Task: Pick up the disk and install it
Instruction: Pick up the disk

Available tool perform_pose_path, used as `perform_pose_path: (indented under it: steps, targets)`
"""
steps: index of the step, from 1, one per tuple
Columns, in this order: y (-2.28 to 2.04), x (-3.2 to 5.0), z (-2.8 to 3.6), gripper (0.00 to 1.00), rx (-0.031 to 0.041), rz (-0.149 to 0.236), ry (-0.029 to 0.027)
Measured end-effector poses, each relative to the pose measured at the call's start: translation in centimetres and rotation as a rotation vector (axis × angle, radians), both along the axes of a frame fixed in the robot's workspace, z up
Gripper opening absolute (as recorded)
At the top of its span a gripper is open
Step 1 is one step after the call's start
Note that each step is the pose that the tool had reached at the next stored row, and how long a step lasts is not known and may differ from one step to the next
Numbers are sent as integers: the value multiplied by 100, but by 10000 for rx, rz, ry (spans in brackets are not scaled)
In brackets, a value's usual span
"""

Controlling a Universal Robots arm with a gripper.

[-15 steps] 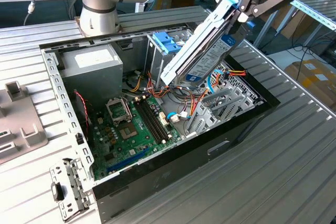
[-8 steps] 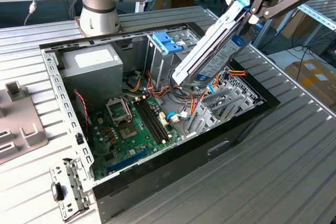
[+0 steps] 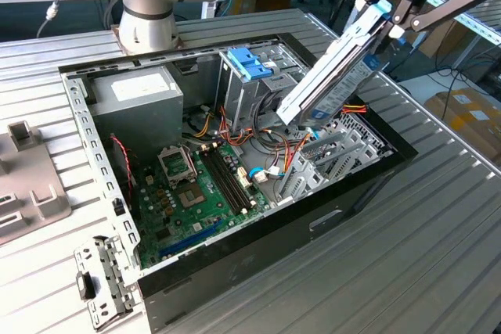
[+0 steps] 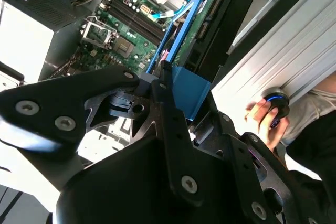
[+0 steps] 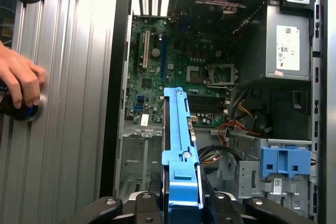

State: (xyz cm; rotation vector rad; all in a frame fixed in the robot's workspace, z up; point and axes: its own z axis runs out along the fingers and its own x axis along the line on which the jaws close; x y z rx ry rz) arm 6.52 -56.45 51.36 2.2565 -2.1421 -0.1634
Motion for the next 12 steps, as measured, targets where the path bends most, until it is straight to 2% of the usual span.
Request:
perform_pose_path:
  steps: [3,7,9,12]
  targets:
    - [-53,67,-18,37,0,-11,0]
    - [-101,143,-35,37,0,-13,0]
    - [-134,222,-46,37,-1,-15,0]
    - [-153,252,-57,37,2,-46,0]
